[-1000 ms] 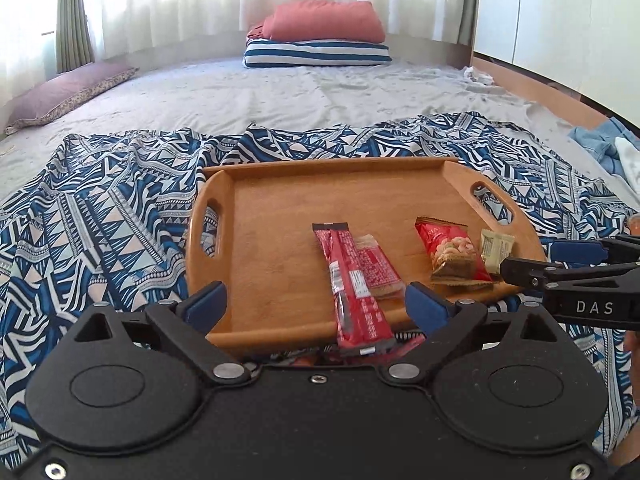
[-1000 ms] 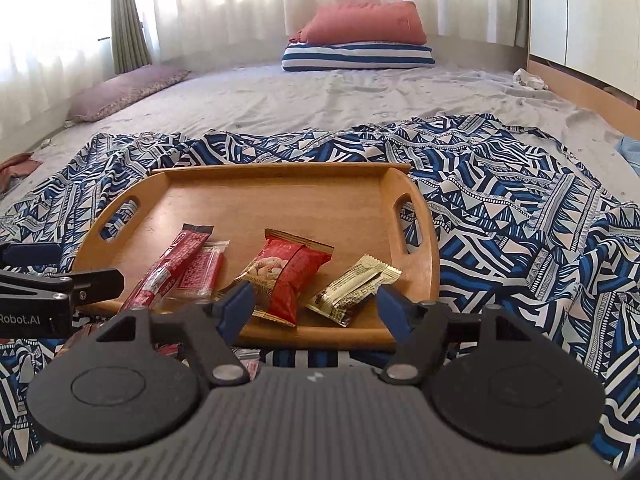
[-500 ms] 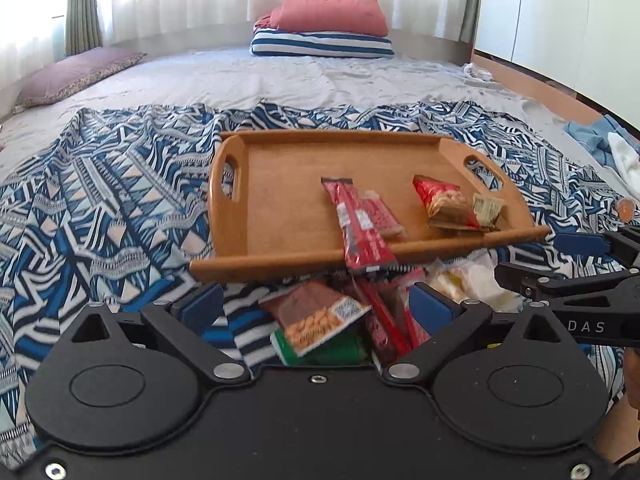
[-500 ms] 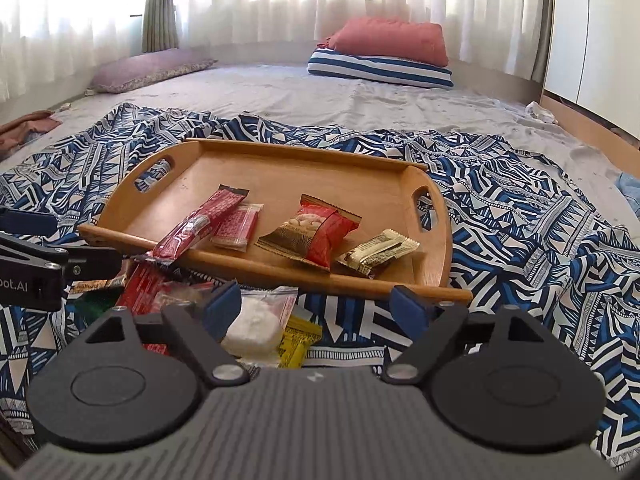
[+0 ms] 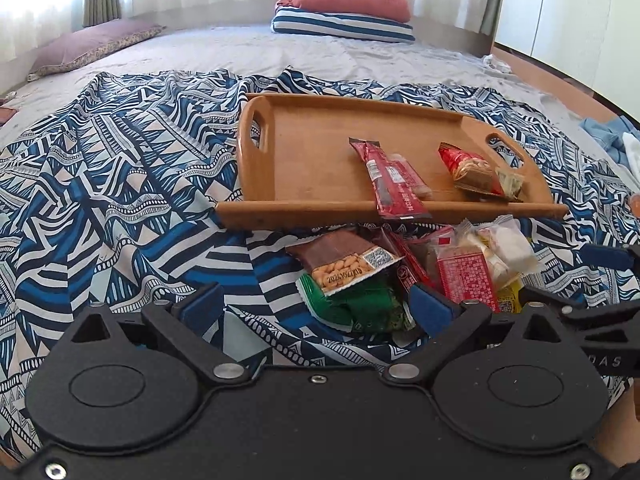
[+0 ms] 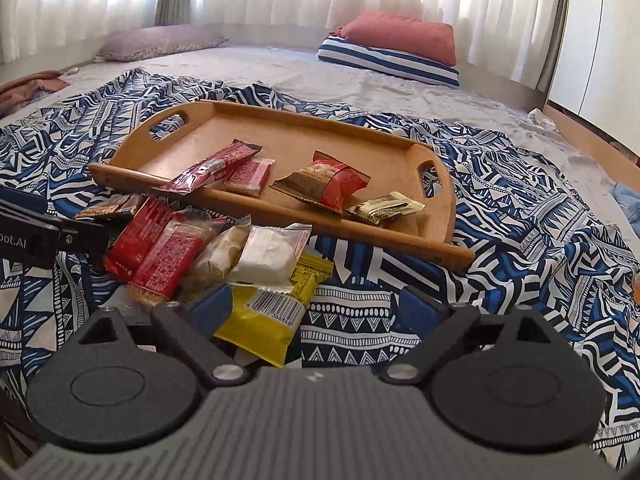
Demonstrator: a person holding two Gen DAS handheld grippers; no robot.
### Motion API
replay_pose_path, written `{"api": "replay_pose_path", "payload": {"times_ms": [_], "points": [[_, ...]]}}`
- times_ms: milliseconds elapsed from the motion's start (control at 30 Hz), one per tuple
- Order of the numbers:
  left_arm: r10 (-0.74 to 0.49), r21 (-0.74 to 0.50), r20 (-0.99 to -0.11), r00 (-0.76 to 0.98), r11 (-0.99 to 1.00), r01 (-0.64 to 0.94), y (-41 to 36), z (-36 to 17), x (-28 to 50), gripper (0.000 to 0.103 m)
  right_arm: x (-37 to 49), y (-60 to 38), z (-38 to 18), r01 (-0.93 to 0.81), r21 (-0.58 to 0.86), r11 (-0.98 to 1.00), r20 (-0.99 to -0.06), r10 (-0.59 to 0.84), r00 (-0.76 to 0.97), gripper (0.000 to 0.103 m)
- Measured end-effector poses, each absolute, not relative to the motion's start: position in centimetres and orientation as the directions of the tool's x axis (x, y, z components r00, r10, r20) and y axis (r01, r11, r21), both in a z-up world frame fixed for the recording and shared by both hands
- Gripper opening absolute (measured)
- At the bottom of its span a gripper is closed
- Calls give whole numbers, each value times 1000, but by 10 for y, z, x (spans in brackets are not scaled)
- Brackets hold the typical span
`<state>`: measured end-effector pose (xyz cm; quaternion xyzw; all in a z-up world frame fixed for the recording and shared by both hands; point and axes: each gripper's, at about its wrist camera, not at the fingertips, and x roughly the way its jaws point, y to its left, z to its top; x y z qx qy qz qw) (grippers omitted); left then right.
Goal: Organize snacks
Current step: 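Move both tools back over the remaining snack pile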
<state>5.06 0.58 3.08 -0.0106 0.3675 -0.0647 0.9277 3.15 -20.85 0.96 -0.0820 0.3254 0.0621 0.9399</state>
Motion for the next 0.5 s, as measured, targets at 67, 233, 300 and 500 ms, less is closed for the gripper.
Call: {"api": "replay_pose_path", "payload": {"times_ms": [67, 233, 300, 500], "points": [[-128, -77, -671, 730, 992, 103, 7, 33, 53, 88, 32, -206, 8, -172, -115, 978, -624, 64, 779, 97], [-140, -111, -674, 725, 990, 88, 6, 35, 68, 77, 42, -204, 8, -151, -96, 984, -619, 60, 783, 97], [-146, -120, -673, 725, 989, 88, 4, 34, 73, 77, 47, -201, 7, -142, -107, 984, -617, 47, 786, 97], [-154, -127, -668, 728, 988, 92, -4, 30, 83, 77, 56, -193, 4, -145, -126, 981, -616, 37, 787, 97]]}}
